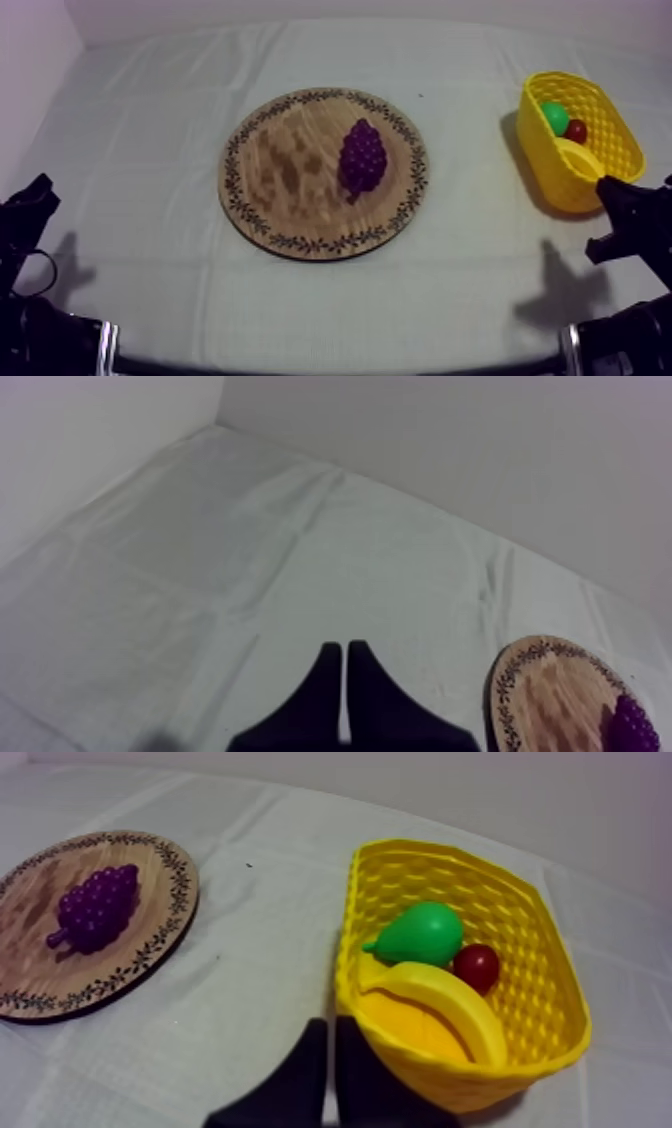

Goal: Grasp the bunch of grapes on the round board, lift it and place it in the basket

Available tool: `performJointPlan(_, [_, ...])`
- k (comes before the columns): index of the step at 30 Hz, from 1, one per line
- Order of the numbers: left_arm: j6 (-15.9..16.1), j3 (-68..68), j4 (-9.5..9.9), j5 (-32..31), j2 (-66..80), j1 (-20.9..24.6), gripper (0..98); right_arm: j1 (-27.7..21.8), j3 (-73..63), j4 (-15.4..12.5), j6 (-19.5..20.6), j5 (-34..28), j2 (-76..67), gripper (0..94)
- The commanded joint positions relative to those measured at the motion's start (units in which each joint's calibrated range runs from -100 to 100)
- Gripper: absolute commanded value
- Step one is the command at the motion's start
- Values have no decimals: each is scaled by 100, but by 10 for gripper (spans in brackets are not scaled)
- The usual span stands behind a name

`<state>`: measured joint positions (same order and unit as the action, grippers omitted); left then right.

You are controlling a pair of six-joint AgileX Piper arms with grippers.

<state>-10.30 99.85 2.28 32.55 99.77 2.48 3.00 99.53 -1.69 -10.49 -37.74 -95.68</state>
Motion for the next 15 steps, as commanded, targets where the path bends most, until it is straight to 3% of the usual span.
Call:
performJointPlan(1, [2, 4, -1, 3, -3, 1, 0, -1, 2, 5, 2, 0, -7, 4])
performJointPlan(8, [2, 4, -1, 3, -3, 1, 0, 108, 2, 5, -31, 0, -7, 4])
performJointPlan(15, [0, 4, -1, 3, -3, 1, 0, 905, 2, 5, -75, -5, -7, 3])
